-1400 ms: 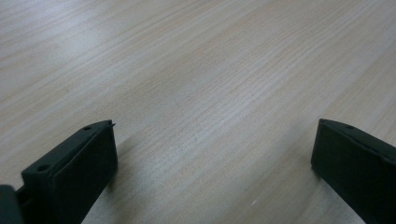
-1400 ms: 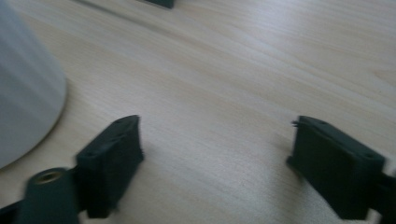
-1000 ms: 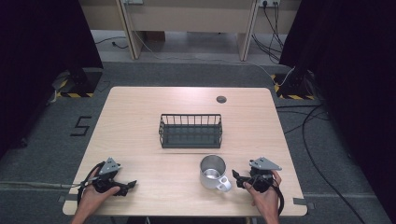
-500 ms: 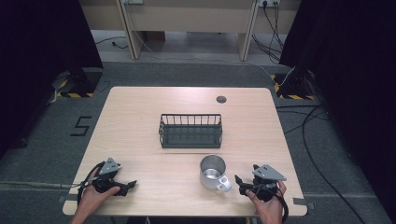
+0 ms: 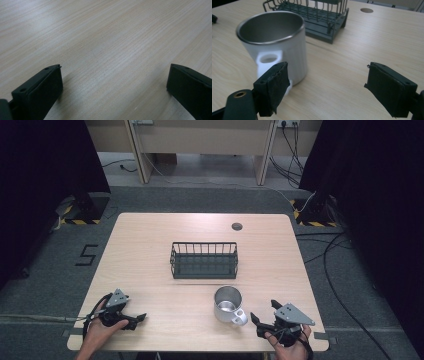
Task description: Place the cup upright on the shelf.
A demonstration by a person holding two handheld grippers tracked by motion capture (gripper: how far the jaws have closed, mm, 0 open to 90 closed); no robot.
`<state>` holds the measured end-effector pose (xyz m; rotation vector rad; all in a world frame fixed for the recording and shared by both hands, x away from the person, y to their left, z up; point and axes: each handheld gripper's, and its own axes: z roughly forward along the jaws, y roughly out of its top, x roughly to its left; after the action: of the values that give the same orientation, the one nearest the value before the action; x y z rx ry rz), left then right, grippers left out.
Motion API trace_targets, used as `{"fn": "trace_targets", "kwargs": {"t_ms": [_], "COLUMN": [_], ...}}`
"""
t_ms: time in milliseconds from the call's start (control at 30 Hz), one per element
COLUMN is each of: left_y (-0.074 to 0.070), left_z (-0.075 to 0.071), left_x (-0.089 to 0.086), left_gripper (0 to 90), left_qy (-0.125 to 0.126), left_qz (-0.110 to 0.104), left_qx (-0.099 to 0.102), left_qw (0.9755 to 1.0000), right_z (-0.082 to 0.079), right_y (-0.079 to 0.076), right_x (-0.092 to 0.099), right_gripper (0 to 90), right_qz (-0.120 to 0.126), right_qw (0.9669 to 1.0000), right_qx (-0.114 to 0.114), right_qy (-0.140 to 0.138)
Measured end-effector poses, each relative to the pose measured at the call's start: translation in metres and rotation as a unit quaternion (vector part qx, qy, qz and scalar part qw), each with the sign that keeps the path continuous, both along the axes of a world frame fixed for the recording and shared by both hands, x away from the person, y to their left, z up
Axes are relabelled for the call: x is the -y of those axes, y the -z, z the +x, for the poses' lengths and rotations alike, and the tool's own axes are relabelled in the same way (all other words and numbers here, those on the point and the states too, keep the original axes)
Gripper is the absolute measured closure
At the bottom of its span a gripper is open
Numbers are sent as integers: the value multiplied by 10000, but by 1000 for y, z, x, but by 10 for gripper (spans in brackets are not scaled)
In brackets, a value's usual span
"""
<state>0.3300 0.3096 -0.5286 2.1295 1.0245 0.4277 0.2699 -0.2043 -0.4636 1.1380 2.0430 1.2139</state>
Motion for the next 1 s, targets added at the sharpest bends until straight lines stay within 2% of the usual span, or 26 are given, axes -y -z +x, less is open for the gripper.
{"fn": "trace_targets", "kwargs": {"t_ms": [233,467,867,1000], "left_y": [0,0,0,0], "left_z": [0,0,0,0], "left_x": [0,0,0,0], "left_gripper": [0,0,0,0], "left_qy": [-1,0,0,0], "left_qz": [-1,2,0,0], "left_qx": [0,2,0,0], "left_qw": [10000,10000,10000,10000], "right_z": [-8,-8,-4,-1], "right_y": [-8,-10,-7,-5], "right_x": [-12,-22,-36,-39], "right_gripper": [160,155,155,157], "right_qz": [113,180,178,92], "right_qw": [9994,9982,9970,9970], "right_qx": [123,218,203,176], "right_qy": [-294,-526,-727,-743]}}
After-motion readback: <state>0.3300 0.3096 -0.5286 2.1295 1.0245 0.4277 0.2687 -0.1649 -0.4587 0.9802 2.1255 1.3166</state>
